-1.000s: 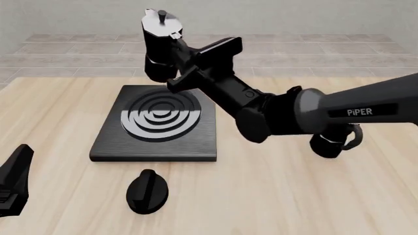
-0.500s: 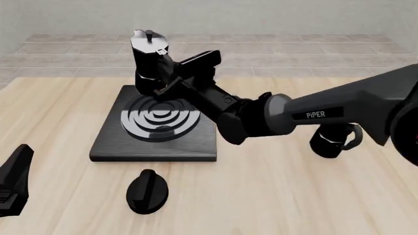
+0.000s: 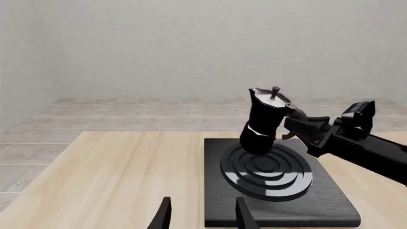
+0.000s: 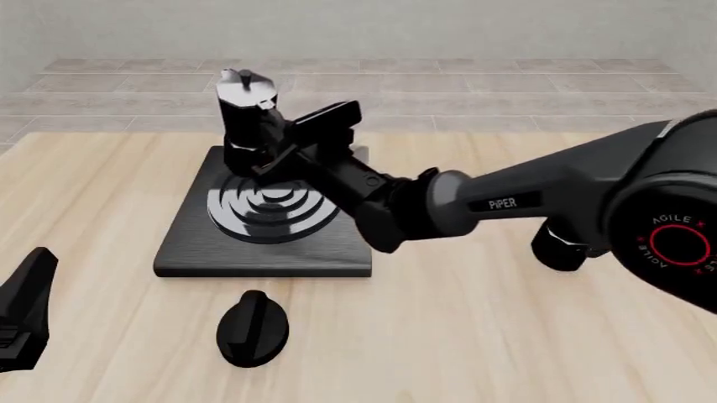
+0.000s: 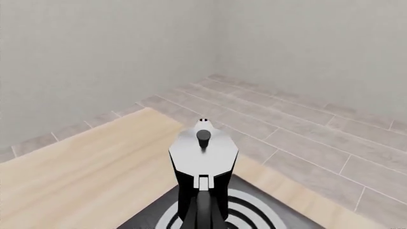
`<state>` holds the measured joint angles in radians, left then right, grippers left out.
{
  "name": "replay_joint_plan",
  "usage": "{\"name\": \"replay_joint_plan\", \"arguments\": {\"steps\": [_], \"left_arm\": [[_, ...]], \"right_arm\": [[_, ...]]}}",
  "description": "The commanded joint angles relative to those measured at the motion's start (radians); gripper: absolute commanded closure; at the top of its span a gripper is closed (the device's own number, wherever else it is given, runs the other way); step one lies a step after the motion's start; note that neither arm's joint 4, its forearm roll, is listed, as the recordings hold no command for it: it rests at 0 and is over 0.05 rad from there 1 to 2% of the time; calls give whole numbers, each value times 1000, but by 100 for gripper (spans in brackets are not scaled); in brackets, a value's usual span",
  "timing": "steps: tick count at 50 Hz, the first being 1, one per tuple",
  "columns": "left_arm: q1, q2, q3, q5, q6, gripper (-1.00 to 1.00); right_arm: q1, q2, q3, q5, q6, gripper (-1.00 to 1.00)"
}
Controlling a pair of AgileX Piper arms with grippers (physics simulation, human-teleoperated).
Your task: Put both moka pots on the stove.
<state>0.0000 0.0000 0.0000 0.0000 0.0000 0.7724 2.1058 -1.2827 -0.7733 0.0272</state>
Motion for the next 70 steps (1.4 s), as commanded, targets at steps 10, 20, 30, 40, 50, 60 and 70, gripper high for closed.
{"name": "replay_joint_plan", "arguments": {"steps": [10,20,30,40,50,60,70], "left_arm": [[0,0,0,0,0,-100],[0,0,0,0,0,-100],[0,0,0,0,0,-100],[0,0,0,0,0,-100],[0,0,0,0,0,-100],[0,0,0,0,0,-100],[0,0,0,0,0,-100]], "right_arm": [[14,25,-65,2,18,100],[23,39,-60,0,25,100],[39,52,-68,8,22,100],[47,70,-82,15,18,100],[48,75,-82,13,19,100],[45,81,-90,17,17,100],[62,78,-94,35,8,-100]]}}
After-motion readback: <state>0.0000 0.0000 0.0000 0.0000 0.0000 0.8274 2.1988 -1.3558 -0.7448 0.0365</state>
